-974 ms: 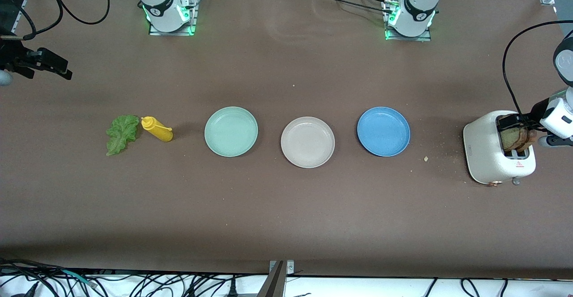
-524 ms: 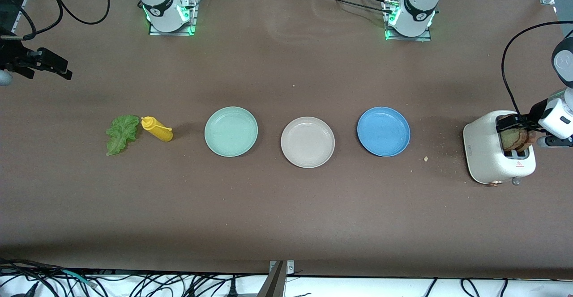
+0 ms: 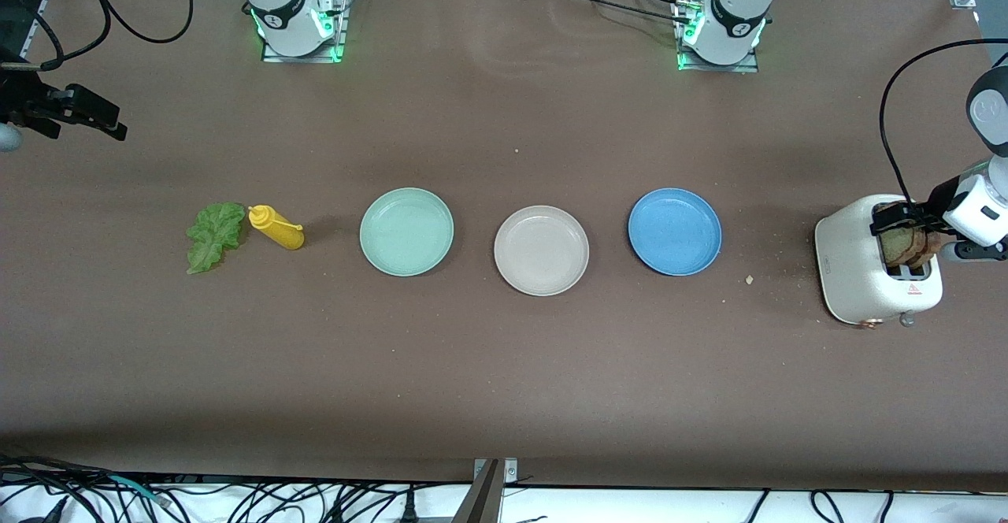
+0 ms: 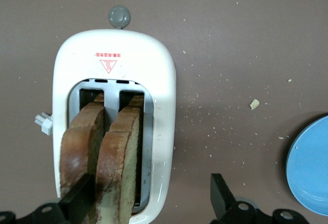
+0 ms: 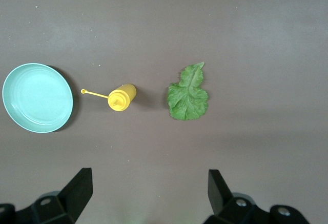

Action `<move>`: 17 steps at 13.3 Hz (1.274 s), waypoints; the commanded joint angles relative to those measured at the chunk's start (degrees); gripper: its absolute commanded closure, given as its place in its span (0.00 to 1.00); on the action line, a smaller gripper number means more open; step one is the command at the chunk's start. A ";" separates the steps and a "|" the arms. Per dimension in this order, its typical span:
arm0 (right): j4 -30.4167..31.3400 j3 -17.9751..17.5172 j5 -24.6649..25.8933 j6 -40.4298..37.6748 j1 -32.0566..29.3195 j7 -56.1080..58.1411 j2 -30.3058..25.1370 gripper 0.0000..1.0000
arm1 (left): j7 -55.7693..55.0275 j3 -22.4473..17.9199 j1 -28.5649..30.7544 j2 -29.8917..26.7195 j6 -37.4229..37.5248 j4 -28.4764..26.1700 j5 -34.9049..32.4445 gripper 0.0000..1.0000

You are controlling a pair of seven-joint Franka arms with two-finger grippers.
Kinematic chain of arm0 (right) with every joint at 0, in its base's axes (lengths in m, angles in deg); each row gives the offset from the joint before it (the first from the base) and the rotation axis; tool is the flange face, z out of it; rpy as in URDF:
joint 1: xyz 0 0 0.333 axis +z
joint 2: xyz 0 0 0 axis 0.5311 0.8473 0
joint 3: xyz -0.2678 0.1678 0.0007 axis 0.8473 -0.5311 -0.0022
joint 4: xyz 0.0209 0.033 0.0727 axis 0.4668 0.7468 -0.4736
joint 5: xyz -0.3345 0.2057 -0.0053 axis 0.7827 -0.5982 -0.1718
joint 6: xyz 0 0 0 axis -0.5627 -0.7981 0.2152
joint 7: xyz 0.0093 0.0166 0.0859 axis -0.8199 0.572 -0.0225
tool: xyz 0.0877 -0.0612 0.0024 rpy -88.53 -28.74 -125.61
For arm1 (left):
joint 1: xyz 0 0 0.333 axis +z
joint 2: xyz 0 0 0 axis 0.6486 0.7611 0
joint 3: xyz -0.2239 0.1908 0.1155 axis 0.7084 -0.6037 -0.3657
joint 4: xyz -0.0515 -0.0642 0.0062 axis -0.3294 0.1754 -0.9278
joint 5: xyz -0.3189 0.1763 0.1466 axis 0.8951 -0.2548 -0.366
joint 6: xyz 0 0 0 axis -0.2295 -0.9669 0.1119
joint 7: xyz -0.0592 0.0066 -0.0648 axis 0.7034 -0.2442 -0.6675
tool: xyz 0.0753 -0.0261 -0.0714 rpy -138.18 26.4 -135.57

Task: Make sandwich in beige plate with both arms
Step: 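Close the left gripper on the outer bread slice in the toaster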

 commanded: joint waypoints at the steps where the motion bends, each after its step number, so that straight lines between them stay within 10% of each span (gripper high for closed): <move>1: -0.72 0.11 -1.05 -0.83 -0.23 0.68 0.02 0.00 | -0.68 0.06 -1.11 0.41 -0.55 1.34 -0.65 0.01; 13: -0.72 -1.55 -1.05 -0.83 -0.05 0.42 0.37 0.00 | -0.07 0.06 1.70 2.52 -1.60 0.83 -0.39 0.06; 15: -0.72 -1.99 -1.05 -1.45 -0.05 -0.02 0.37 0.00 | -0.07 0.06 1.96 2.52 -1.25 0.47 -0.39 0.27; 17: -0.72 -2.26 -1.05 -1.45 -0.05 -0.20 0.28 0.00 | 0.11 -0.02 2.05 2.34 -0.55 0.39 -0.39 0.78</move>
